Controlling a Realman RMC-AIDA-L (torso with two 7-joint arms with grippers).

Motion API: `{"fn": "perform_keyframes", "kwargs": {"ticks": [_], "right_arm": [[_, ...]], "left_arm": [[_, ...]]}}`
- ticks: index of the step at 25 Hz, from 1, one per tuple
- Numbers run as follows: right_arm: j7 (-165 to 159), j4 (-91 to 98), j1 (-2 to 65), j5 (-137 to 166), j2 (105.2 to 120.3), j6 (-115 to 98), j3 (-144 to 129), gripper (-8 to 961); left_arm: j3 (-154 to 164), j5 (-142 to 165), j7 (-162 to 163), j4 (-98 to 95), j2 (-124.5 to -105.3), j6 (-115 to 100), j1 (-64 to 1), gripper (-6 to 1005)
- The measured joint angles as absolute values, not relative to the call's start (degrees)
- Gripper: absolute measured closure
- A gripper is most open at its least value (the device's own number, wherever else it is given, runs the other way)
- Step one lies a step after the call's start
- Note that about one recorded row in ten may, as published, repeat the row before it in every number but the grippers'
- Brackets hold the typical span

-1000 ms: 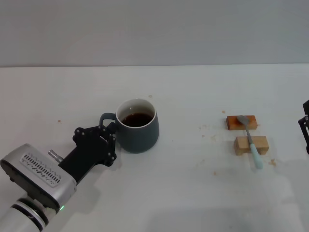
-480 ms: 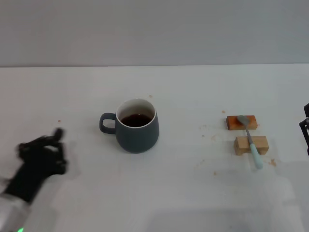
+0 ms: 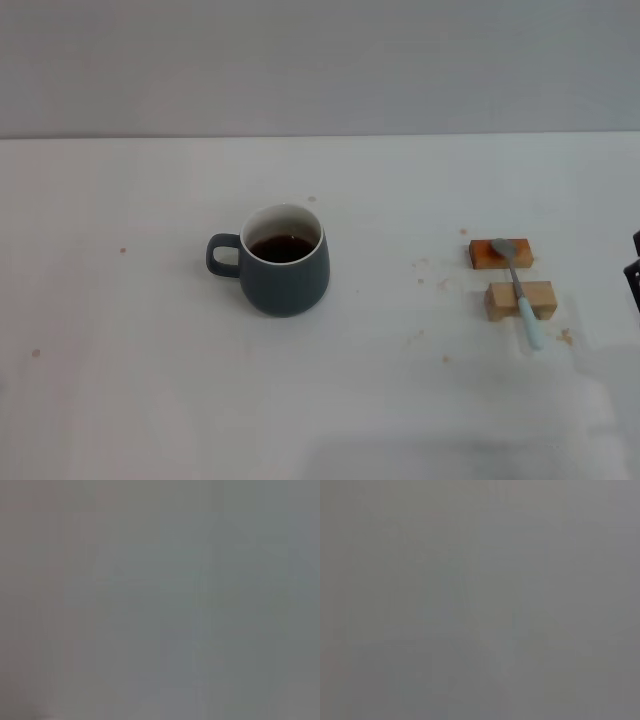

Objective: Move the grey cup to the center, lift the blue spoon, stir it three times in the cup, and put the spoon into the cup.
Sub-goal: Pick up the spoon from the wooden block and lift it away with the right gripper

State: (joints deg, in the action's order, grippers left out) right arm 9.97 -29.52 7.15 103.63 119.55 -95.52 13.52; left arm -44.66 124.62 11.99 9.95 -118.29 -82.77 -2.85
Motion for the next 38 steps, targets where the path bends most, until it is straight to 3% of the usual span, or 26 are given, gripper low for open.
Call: {"fn": "perform_keyframes", "kwargs": {"ticks": [9, 38], "right_arm": [[9.9, -29.9, 5.0, 103.4, 119.65, -88.4, 12.1, 202], [9.9, -29.2, 7.1, 103.4, 119.62, -74.2, 11.1, 253]], "left_arm": [[-45.4, 125.0, 14.8, 6.9, -118.36, -82.7, -3.8, 1001], [-40.6, 125.2, 5.1, 7.3, -118.59, -81.3, -4.1, 1001]]}}
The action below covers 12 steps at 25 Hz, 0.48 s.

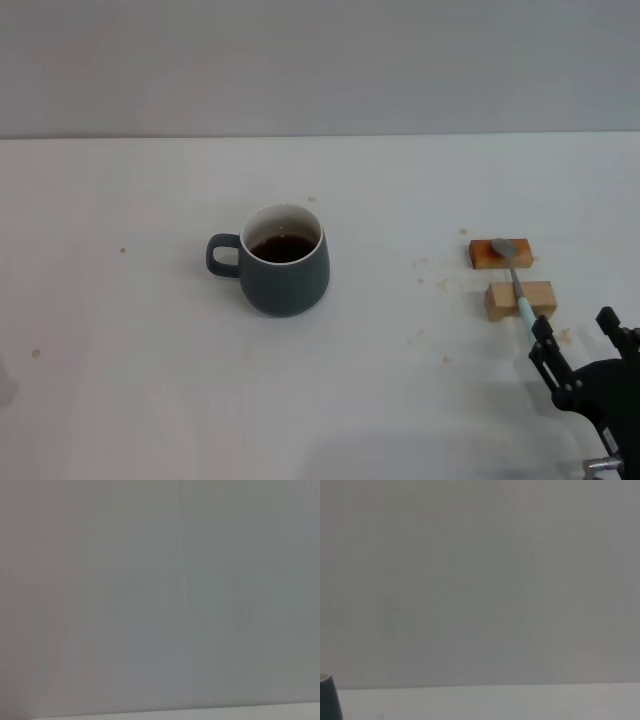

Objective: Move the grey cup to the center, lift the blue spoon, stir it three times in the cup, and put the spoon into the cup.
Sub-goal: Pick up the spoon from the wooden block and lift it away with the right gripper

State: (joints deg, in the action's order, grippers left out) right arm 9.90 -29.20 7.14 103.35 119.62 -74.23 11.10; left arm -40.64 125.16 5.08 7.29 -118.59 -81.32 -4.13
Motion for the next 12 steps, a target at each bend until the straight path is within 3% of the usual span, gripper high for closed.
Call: {"fn": "perform_keyframes", "kwargs": {"ticks": [12], "right_arm": [[9.8, -29.1, 9.1, 103.4, 119.62, -69.8, 11.4, 276]], "left_arm": [[-39.9, 125.2, 5.1, 7.3, -118.56, -81.3, -4.1, 1001]]}}
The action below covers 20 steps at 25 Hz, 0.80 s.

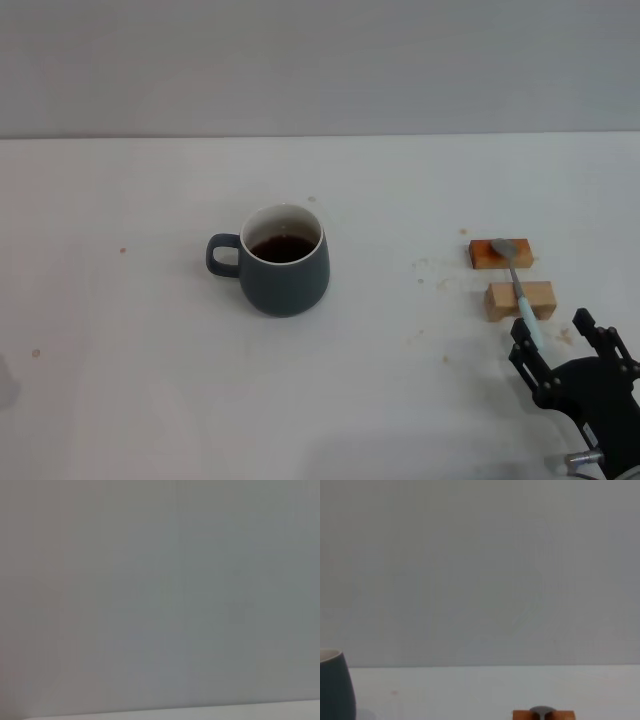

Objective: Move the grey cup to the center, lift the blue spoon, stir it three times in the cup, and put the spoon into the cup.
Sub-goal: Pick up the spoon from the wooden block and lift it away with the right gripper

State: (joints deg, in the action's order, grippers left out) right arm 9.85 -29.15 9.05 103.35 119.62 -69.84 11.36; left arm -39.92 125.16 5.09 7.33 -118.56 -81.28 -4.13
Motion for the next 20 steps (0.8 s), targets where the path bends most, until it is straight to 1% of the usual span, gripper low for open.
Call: {"fn": "perform_keyframes", "kwargs": {"ticks": [20], "right_arm": [[8.2, -29.2, 10.1, 102.5, 119.54, -67.9, 11.0, 316]], "left_arm": [[-39.8, 125.2, 5.2, 7.4, -118.56, -81.3, -4.3, 1001]]}}
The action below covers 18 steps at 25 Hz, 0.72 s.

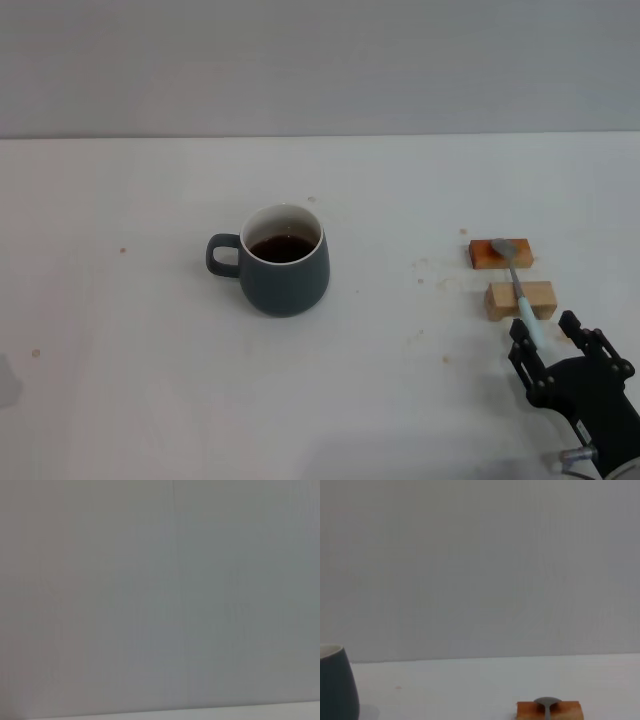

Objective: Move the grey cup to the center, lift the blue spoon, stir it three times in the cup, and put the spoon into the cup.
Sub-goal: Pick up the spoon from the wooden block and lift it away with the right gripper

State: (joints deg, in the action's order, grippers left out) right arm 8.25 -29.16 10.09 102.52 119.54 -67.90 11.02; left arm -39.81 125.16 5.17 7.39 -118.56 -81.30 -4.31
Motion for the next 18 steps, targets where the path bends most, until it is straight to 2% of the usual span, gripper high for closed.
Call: {"fn": "perform_keyframes", "kwargs": {"ticks": [6, 8, 18], "right_arm": [[5.6, -28.1, 10.6, 102.9, 119.37, -67.7, 10.7, 328], [5.6, -28.1, 10.6, 102.9, 119.37, -67.7, 10.6, 495], [5.5, -27.9, 10.6, 102.7, 119.49, -67.5, 11.0, 526]], "left_arm": [[-39.3, 125.2, 5.2, 7.3, -118.53, -81.3, -4.4, 1001], [-39.3, 125.2, 5.2, 7.2, -118.50, -81.3, -4.4, 1001], [-39.2, 125.2, 5.2, 7.0, -118.47, -81.3, -4.6, 1001]]}}
